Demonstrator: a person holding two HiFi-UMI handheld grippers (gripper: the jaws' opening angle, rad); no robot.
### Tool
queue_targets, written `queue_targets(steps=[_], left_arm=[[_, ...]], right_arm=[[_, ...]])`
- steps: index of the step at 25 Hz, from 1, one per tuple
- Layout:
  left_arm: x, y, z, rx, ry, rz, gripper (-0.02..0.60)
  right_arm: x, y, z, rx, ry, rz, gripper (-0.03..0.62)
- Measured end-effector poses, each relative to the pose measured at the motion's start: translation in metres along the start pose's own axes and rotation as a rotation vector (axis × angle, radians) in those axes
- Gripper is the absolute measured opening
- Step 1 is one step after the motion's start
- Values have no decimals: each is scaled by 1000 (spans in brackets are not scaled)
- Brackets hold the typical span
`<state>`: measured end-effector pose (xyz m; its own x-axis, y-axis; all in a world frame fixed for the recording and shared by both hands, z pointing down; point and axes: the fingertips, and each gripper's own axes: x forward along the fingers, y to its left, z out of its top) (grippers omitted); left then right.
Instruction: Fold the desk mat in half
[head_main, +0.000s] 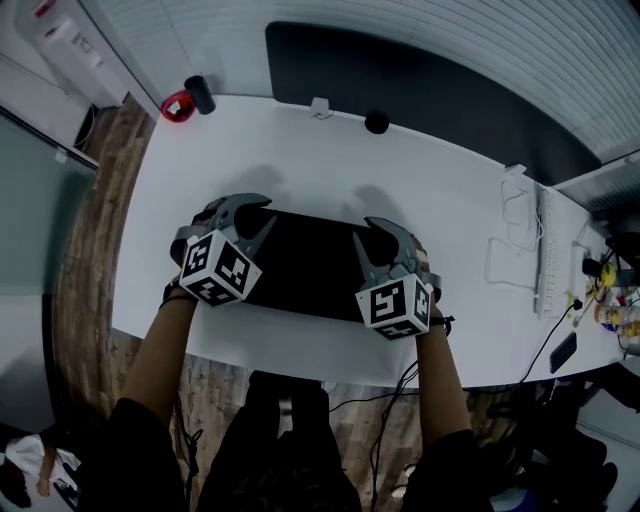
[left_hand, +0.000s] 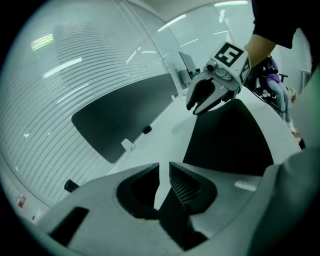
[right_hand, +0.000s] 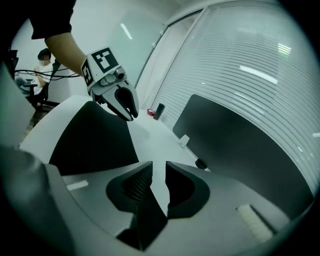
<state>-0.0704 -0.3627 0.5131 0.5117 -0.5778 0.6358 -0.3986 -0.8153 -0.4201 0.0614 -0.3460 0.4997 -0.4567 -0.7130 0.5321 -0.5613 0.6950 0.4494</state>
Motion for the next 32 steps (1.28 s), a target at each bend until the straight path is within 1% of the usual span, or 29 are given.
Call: queue_targets(steps=[4, 9, 11, 13, 15, 19, 25, 32], left_arm=[[-8, 3, 2, -118, -21, 32, 40], [-20, 3, 7, -245, -66, 62, 34], [-25, 5, 9, -292, -82, 80, 13], [-31, 5, 12, -339, -95, 89, 5], [-36, 4, 15, -379, -112, 92, 4], [-45, 3, 18, -435, -136, 106, 0], [-59, -2, 24, -513, -168, 135, 0], [-78, -16, 33, -565, -191, 157, 0]], right_arm=[[-8, 0, 3, 64, -17, -25, 72], [-20, 1, 7, 192, -48, -41, 55], [-24, 0, 7, 238, -57, -58, 44], [-28, -1, 6, 265, -58, -68, 20], [-32, 0, 4, 279, -57, -68, 15], [-41, 0, 8, 305, -72, -79, 8], [-55, 2, 21, 376, -115, -97, 8], [-77, 7, 31, 461, -150, -122, 8]])
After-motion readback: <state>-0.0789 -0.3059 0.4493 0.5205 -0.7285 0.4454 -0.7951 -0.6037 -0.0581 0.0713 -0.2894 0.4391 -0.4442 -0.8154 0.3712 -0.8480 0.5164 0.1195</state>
